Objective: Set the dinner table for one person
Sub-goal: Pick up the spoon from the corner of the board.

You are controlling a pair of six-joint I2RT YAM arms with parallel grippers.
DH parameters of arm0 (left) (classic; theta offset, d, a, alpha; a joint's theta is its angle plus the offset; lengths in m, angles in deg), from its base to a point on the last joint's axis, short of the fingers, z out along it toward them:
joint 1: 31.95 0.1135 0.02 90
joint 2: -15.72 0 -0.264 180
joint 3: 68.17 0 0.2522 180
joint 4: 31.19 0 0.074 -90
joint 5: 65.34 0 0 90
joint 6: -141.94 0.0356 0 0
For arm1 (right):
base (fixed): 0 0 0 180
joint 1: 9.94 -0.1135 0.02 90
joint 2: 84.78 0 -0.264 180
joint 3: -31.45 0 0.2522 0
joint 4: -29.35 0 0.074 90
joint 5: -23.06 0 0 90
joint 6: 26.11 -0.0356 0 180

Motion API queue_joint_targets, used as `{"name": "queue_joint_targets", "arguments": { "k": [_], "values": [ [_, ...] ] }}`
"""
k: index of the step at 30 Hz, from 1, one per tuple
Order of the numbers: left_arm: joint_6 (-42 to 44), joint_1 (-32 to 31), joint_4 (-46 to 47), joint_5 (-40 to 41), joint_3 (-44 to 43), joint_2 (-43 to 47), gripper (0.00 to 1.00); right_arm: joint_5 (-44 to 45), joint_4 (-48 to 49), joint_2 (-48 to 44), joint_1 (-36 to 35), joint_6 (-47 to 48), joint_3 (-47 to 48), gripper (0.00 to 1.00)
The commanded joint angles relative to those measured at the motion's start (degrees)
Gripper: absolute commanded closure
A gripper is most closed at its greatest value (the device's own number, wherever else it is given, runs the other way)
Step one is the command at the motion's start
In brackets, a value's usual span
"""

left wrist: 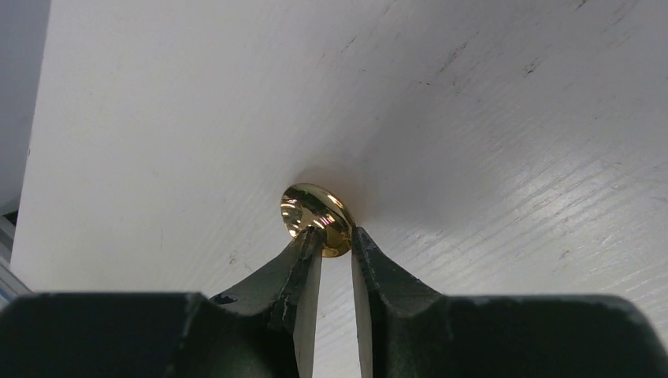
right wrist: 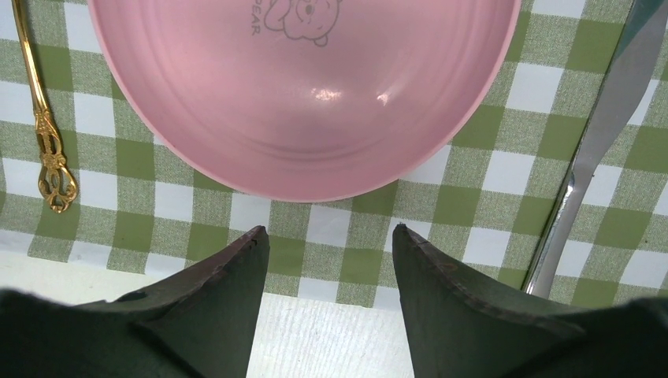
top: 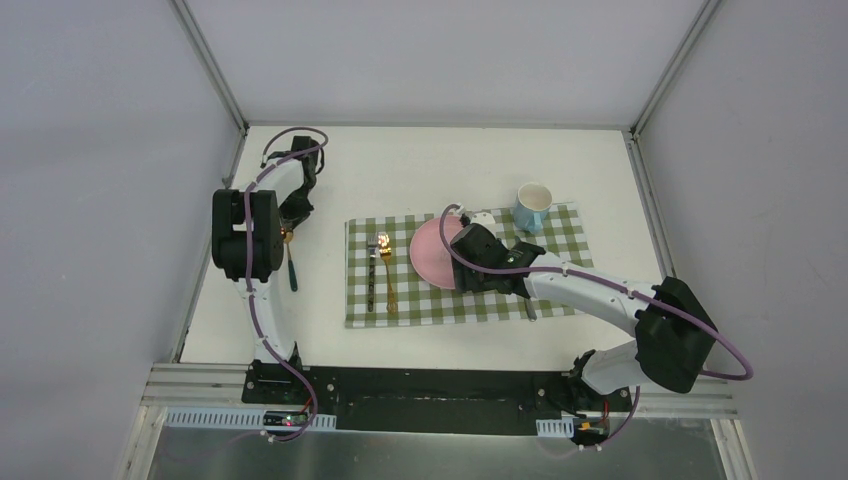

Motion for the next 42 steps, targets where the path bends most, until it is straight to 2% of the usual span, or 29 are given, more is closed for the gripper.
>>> {"name": "queue_joint_targets", "arguments": {
  "k": [1, 11, 15, 18, 23, 35, 42],
  "values": [
    [0.3, 0.1, -1.3, 2.5, -1.1, -0.5, 0.78, -0.4, 1.8, 0.1, -0.3, 0.4, 0.1, 0.37],
    [0.7, 0.1, -1.2, 0.8, -1.9, -1.5, 0.79, -0.9, 1.8, 0.4, -0.3, 0.6, 0.3, 0.37],
    [0.9, 0.1, -0.6, -0.6, -1.9, -0.6, 0.74, -1.2, 1.9, 0.9, -0.4, 0.8, 0.6, 0.37],
    [1.0, 0.1, -0.1, -0.4, -1.3, 0.5, 0.66, -1.3, 2.1, 1.1, -0.5, 1.0, 0.6, 0.37],
    [1.0, 0.1, -0.4, 2.3, -0.9, 0.6, 0.61, -1.5, 2.4, 1.1, -0.7, 0.9, 0.4, 0.37],
    [-4.8, 1.0, -7.0, 11.6, -0.1, -2.6, 0.62, -1.5, 3.1, 0.6, -0.9, 0.6, -0.7, 0.37],
    [-6.6, 1.1, -8.5, 12.9, 0.6, -2.9, 0.65, -1.7, 3.3, 0.8, -1.0, 0.5, -0.7, 0.36]
  ]
}}
